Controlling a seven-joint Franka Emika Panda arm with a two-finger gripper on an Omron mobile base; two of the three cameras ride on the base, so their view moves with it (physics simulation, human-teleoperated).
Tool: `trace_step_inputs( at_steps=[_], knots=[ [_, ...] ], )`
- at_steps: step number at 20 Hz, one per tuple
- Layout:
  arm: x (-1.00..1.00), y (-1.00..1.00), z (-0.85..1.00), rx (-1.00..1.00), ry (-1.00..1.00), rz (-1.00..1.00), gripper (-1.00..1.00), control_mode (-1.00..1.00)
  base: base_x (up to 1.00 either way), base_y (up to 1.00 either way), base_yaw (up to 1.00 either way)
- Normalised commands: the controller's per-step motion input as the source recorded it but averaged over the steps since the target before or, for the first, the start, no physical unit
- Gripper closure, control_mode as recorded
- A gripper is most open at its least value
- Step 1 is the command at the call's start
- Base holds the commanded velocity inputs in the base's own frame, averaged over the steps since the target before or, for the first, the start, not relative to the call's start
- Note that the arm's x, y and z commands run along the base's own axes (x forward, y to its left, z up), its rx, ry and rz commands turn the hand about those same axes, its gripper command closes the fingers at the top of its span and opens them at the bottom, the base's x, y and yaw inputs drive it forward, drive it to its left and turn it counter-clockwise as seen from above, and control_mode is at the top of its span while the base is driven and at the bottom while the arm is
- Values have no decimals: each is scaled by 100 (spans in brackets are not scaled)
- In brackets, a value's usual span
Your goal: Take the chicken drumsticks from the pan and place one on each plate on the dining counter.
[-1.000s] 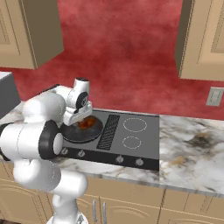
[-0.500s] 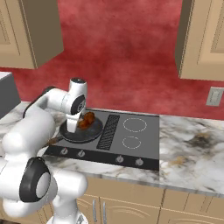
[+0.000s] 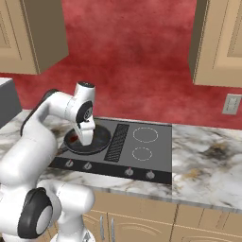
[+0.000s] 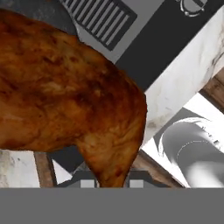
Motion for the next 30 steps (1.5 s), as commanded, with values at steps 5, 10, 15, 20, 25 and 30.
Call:
trace_step_inputs(
  at_steps=[5, 10, 15, 20, 25, 30],
  knots=[
    [-33, 0, 20, -11, -4, 31, 100, -100, 0, 0, 0],
    [-29, 0, 9, 0, -17, 0, 100, -100, 0, 0, 0],
    [-24, 0, 4, 0, -22, 0, 100, -100, 0, 0, 0],
    [0, 0, 0, 0, -2, 0, 100, -100, 0, 0, 0],
    [0, 0, 0, 0, 0, 0, 100, -100, 0, 0, 0],
    [0, 0, 0, 0, 0, 0, 100, -100, 0, 0, 0]
  ],
)
